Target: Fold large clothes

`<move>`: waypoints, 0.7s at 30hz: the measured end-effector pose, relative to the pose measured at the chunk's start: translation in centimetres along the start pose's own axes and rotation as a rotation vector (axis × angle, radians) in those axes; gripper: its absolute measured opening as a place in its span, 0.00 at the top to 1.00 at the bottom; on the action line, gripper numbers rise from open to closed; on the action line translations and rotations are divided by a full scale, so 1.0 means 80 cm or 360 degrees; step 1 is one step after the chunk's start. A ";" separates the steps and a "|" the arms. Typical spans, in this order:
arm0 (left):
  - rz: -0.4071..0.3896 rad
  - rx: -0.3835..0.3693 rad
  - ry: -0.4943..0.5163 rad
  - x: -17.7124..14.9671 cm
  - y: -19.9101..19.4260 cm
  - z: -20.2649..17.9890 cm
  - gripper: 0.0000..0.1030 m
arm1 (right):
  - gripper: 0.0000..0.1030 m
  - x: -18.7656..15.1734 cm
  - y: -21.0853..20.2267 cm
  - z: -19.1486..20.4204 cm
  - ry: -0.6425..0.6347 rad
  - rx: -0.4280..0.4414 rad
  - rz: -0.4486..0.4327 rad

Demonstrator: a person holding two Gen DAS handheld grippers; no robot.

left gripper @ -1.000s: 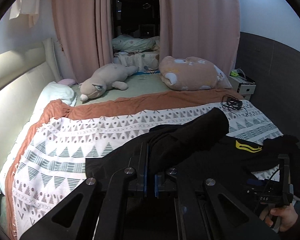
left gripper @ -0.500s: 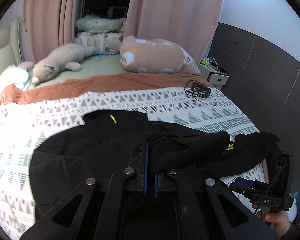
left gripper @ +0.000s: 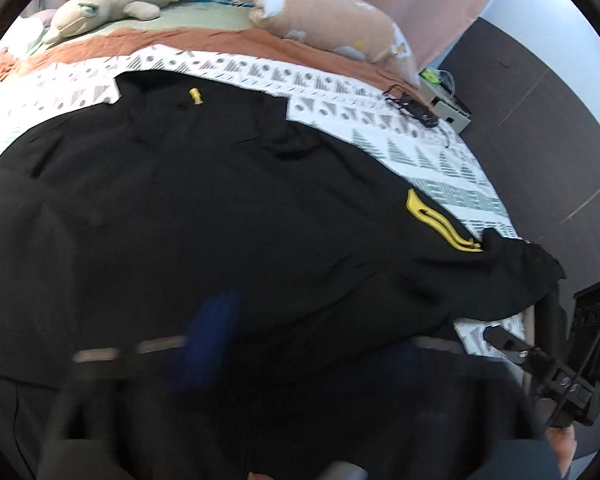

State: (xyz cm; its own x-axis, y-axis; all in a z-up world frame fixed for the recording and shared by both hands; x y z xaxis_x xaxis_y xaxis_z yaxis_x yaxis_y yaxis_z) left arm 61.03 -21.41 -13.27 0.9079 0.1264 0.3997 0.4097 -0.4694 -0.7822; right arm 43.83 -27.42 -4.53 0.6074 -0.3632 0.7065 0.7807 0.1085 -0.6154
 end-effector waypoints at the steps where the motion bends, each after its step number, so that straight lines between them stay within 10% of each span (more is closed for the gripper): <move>1: -0.0007 -0.0033 -0.0017 -0.002 -0.003 0.004 0.00 | 0.31 0.000 -0.001 0.001 0.0001 0.0001 0.0001; 10: -0.0114 -0.0099 -0.0073 -0.016 -0.084 0.062 0.00 | 0.31 0.010 0.009 0.030 -0.0012 0.0074 -0.0016; 21: -0.0366 0.0170 -0.0188 -0.015 -0.191 0.216 0.00 | 0.31 0.012 0.078 0.099 -0.0208 -0.0040 0.0236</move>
State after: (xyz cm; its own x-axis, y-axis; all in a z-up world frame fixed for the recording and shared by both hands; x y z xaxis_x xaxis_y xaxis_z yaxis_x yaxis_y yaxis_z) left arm 55.25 0.69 -10.06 0.7913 0.3230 0.5192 0.6078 -0.3227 -0.7256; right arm 50.46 -19.72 -4.93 0.7306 -0.2214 0.6460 0.6785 0.1282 -0.7234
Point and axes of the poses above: each gripper's, at about its wrist camera, not at the fingertips, and y roughly the way its jaws point, z to its left, x to its top, the point moved 3 cm from there along y, roughly the way its jaws point, and after that the axes turned 13 degrees about -y, right-handed, at the moved point
